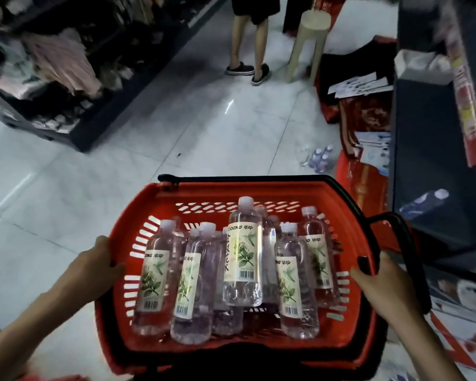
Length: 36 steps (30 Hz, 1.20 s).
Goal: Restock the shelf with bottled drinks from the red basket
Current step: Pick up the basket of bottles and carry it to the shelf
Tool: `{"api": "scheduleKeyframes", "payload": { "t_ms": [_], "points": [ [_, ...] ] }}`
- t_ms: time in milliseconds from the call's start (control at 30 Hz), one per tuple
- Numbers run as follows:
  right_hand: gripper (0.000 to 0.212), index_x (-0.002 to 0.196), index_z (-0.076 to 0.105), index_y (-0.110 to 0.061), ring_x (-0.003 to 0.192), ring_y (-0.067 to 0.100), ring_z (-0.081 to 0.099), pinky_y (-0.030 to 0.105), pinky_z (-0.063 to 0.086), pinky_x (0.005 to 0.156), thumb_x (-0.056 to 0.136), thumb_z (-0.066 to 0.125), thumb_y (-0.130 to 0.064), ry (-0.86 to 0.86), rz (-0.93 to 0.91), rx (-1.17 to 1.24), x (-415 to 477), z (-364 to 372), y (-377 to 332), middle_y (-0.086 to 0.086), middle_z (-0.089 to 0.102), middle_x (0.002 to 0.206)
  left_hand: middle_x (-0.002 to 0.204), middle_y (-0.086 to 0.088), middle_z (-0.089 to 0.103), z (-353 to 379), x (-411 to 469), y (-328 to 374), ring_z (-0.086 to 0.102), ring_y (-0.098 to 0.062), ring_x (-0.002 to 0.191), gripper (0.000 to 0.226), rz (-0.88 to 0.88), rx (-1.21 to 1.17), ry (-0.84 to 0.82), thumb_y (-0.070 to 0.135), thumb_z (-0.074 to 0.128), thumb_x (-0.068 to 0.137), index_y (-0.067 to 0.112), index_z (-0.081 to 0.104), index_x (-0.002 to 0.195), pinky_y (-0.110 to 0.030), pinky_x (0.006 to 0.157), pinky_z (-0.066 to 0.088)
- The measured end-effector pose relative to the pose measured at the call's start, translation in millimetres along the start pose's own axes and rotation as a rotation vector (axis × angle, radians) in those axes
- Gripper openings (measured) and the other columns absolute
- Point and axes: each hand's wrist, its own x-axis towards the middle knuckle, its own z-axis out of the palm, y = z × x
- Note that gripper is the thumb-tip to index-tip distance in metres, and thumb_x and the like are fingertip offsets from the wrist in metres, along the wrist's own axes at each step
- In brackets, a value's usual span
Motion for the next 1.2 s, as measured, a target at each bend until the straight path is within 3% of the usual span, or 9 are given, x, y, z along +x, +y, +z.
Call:
{"api": "scheduleKeyframes", "payload": {
  "t_ms": [167,267,433,600,733,867,967,1067,1200],
  "points": [
    [0.024,0.104,0.059,-0.018,0.07,0.023,0.062,0.032,0.046,0.063,0.084,0.069,-0.026,0.062,0.064,0.006,82.4,-5.5,-61.3,0.001,0.065,0.083,0.102,-0.011,0.065,-38.3,118.3,79.2,0.057,-0.021,0.078,0.036,0.123,0.014,-0.059,0.022,0.063,0.089,0.012,0.039,0.114,-0.031,0.065,0.046],
    [0.025,0.105,0.056,-0.021,0.074,0.024,0.062,0.034,0.047,0.069,0.085,0.069,-0.027,0.107,0.11,0.029,124.5,-3.2,-97.3,0.002,0.065,0.088,0.098,-0.006,0.065,-67.0,196.4,124.6,0.062,-0.018,0.075,0.037,0.199,0.006,-0.101,0.023,0.064,0.09,0.013,0.039,0.115,-0.026,0.057,0.047],
    [0.024,0.105,0.056,-0.022,0.071,0.021,0.062,0.035,0.051,0.071,0.086,0.068,-0.031,0.15,0.236,0.068,178.5,-12.2,-139.3,0.0,0.065,0.085,0.102,-0.011,0.068,-120.8,299.1,209.7,0.067,-0.025,0.082,0.039,0.302,0.134,-0.116,0.025,0.065,0.089,0.012,0.042,0.118,-0.035,0.068,0.056],
    [0.043,0.123,0.055,-0.02,0.087,0.027,0.065,0.038,0.052,0.078,0.086,0.066,-0.038,0.132,0.348,0.089,235.8,-31.6,-161.0,0.004,0.068,0.1,0.099,-0.006,0.068,-137.7,362.4,283.1,0.067,-0.019,0.078,0.043,0.35,0.207,-0.149,0.029,0.067,0.087,0.014,0.044,0.119,-0.03,0.064,0.055],
    [0.031,0.112,0.056,-0.023,0.076,0.023,0.066,0.037,0.054,0.072,0.087,0.065,-0.036,0.098,0.372,0.161,296.9,-46.2,-157.2,0.001,0.068,0.089,0.095,-0.005,0.067,-138.8,399.1,352.1,0.065,-0.019,0.075,0.043,0.372,0.252,-0.128,0.031,0.067,0.086,0.013,0.044,0.117,-0.031,0.061,0.054],
    [0.026,0.108,0.055,-0.019,0.068,0.02,0.061,0.033,0.047,0.063,0.087,0.065,-0.032,0.117,0.39,0.198,365.2,-69.1,-143.2,-0.001,0.063,0.082,0.094,-0.005,0.063,-131.0,421.0,425.4,0.062,-0.018,0.075,0.038,0.385,0.276,-0.126,0.027,0.066,0.088,0.014,0.042,0.115,-0.027,0.056,0.046],
    [0.025,0.106,0.055,-0.018,0.067,0.021,0.058,0.032,0.044,0.061,0.087,0.065,-0.031,0.141,0.383,0.192,425.4,-97.5,-142.6,0.001,0.061,0.081,0.097,-0.007,0.062,-129.9,437.8,484.2,0.061,-0.022,0.08,0.038,0.368,0.286,-0.138,0.027,0.068,0.086,0.015,0.043,0.111,-0.032,0.063,0.047],
    [0.025,0.099,0.056,-0.019,0.075,0.031,0.063,0.042,0.054,0.072,0.081,0.068,-0.032,0.217,0.407,0.185,480.5,-114.8,-149.1,0.007,0.065,0.085,0.102,-0.018,0.063,-125.5,496.4,539.7,0.06,-0.036,0.09,0.041,0.398,0.293,-0.108,0.027,0.073,0.083,0.006,0.048,0.109,-0.041,0.076,0.047],
    [0.023,0.092,0.056,-0.018,0.074,0.032,0.064,0.045,0.055,0.073,0.078,0.069,-0.031,0.237,0.461,0.15,538.8,-111.3,-161.9,0.009,0.066,0.083,0.098,-0.017,0.061,-103.8,565.9,587.3,0.059,-0.035,0.089,0.039,0.511,0.297,-0.164,0.028,0.074,0.082,0.007,0.051,0.105,-0.044,0.078,0.048]
  ]
}}
